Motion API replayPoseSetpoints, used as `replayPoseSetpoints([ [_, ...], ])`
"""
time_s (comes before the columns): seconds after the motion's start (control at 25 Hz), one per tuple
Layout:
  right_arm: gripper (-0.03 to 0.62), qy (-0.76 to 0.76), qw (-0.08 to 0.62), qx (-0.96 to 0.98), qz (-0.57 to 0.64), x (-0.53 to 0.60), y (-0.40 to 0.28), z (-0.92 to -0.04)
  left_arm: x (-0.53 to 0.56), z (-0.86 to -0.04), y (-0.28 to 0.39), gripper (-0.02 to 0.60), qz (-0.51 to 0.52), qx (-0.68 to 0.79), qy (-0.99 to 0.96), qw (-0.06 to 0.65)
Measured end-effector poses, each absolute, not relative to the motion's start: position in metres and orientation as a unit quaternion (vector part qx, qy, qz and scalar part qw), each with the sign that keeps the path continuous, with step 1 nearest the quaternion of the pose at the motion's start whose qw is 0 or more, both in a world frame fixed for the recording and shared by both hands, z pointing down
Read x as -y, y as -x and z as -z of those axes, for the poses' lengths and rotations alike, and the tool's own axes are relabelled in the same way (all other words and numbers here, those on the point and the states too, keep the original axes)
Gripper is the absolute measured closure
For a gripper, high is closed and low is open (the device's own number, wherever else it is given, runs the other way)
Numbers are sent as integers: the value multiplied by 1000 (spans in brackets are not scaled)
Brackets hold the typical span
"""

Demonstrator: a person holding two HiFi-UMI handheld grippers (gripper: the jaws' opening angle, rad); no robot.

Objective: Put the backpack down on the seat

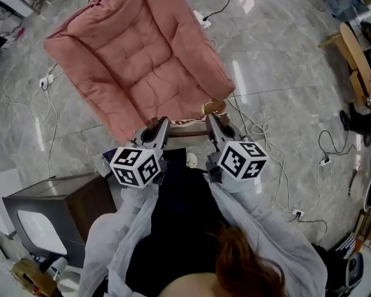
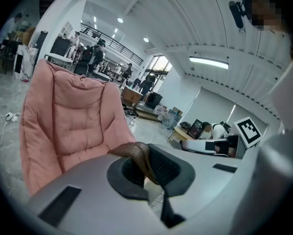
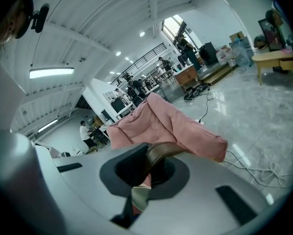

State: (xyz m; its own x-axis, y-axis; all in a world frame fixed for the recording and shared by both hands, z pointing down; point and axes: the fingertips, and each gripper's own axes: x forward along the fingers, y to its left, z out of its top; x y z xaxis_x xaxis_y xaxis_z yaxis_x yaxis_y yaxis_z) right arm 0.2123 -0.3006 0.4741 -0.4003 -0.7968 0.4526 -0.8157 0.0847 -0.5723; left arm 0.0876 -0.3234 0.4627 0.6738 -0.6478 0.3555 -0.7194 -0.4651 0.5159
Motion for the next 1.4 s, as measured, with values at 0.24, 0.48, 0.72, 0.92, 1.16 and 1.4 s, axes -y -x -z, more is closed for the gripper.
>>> replayPoseSetpoints([
  [0.24, 585, -522, 36, 745, -413, 378, -201, -487, 390, -478, -75, 568, -54, 421, -834, 352],
  [0.48, 585, -505, 81, 751, -418, 465, -187, -505, 462, -505, -60, 568, -54, 439, -810, 384],
  [0.72, 585, -488, 106, 751, -431, 537, -170, -526, 531, -529, -43, 568, -52, 458, -787, 409],
  [0.92, 585, -478, 116, 758, -428, 595, -159, -537, 587, -542, -30, 568, -45, 477, -775, 412],
  [1.16, 585, -476, 138, 756, -428, 655, -151, -578, 642, -583, -23, 568, -57, 486, -763, 421],
  [1.4, 585, -509, 173, 726, -429, 683, -163, -641, 667, -637, -37, 568, -63, 465, -753, 461],
])
